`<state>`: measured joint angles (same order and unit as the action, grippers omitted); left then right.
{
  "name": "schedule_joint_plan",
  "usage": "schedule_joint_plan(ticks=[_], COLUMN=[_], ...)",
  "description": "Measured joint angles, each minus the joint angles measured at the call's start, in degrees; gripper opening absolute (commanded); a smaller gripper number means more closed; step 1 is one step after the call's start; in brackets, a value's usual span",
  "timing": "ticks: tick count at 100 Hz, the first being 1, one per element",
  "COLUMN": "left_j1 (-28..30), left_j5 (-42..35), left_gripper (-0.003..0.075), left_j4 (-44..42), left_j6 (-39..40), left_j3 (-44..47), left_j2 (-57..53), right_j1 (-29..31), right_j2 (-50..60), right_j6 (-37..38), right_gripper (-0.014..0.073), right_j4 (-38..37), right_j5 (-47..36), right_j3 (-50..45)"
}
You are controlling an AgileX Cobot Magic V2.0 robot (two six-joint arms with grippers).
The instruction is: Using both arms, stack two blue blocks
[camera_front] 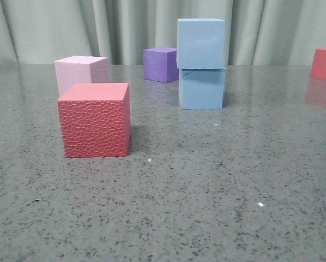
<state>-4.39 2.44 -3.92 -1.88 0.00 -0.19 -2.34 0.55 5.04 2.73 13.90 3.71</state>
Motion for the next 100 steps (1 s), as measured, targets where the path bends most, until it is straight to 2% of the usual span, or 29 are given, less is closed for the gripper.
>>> schedule_joint_plan(ticks=[46, 100], left_j1=[0.0, 0.0], left_j5=[0.0, 0.0], left_gripper=[-0.0019, -0.0019], left_j4=[0.0, 0.0], left_j6=[0.0, 0.0], left_j3=[0.0, 0.0], left_j2=[0.0, 0.0], right_j1=[1.2, 1.2], right_j2=[0.0, 0.0], right_j6=[0.0, 0.0], right_gripper=[-0.0068, -0.0068], right_j4=[0.8, 0.4], right_j5=[-7.0, -7.5], right_j3=[-5.2, -5.3])
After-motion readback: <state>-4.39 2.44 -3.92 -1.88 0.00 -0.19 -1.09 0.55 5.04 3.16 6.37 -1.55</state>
